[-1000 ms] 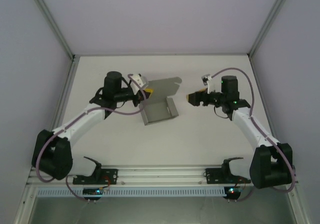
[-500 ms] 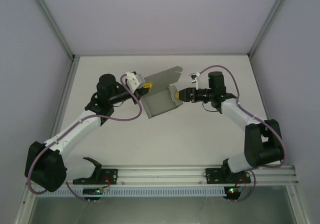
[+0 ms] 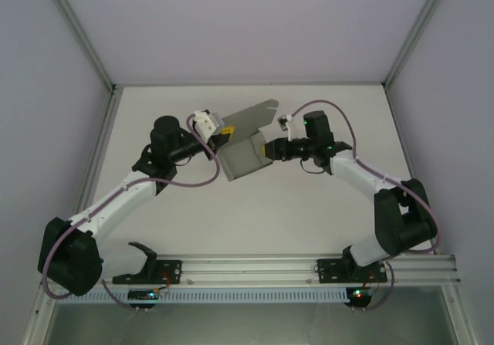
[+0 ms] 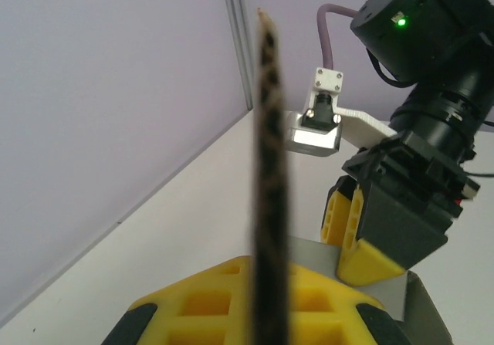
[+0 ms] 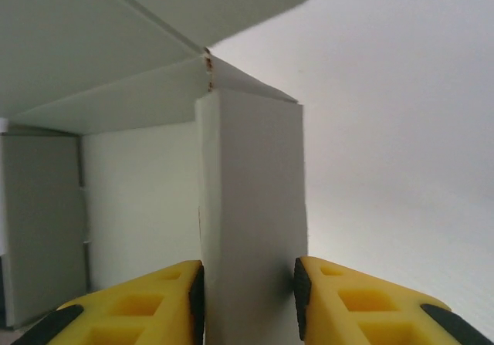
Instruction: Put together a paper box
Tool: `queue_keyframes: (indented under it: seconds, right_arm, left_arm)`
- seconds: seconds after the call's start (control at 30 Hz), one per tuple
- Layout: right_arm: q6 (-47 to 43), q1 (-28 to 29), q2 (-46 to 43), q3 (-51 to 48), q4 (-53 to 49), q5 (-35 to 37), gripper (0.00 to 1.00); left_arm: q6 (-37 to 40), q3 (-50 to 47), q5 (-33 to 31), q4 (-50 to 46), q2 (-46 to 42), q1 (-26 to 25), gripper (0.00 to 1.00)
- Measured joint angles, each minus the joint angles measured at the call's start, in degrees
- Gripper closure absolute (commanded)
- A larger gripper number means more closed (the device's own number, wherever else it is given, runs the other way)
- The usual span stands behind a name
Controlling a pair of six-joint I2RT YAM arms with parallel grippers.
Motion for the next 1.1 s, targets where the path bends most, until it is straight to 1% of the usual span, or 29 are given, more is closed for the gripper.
queue_keyframes:
  seconds: [0.1,0.13,0.2,0.27,0.37,0.43,0.53,0.63,0.73,0.83,1.03,1.1]
  right_arm:
    - [-1.2,4.0,0.0,0.3,-1.4,9.5,0.63]
    - [-1.6,5.2,0.1,0.3,-1.7,12.0,0.65]
    - [-2.5,7.2,0.4,0.7,-2.3,16.3,0.77]
    - [-3.0,8.4,0.9,1.6,-2.9,20.2,0.77]
    - [-3.6,10.2,1.2,3.4,-4.3,26.1,0.72]
    - [-4.4,11.2,1.2,4.2,-5.1,29.7,0.63]
    - [-5.5,12.2,1.2,4.8,-6.1,34.7,0.63]
    - [-6.1,12.9,1.2,5.2,-6.6,37.8,0.60]
    - [-6.5,12.9,1.1,5.2,-7.1,38.2,0.54]
    - [-7.4,12.1,0.8,5.2,-7.6,36.0,0.43]
    - [-8.1,8.5,-2.5,3.5,-5.7,24.1,0.26]
    - [-7.4,6.9,-4.2,2.0,-4.0,20.5,0.25]
  left_arm:
    - [-0.5,0.0,-1.0,0.1,0.0,-0.2,1.00]
    - [-0.7,0.0,-1.2,0.3,0.0,-0.3,1.00]
    - [-0.8,0.0,-1.3,0.0,0.0,-0.5,1.00]
    - [-0.8,0.0,-1.6,-0.2,0.0,-0.5,1.00]
    - [-0.6,0.0,-1.9,0.0,0.0,-0.6,1.00]
    - [-0.5,0.0,-2.2,0.1,0.0,-0.6,1.00]
    - [-0.5,0.0,-2.5,0.0,0.0,-1.2,1.00]
    - [-0.1,0.0,-2.8,0.0,0.0,-1.7,1.00]
    - [0.1,0.0,-2.8,-0.4,0.0,-1.7,1.00]
    - [0.2,0.0,-3.3,-0.5,0.0,-1.7,1.00]
    - [0.0,0.0,-3.4,-0.9,0.0,-1.7,1.00]
    - [0.0,0.0,-3.4,-0.8,0.0,-1.7,1.00]
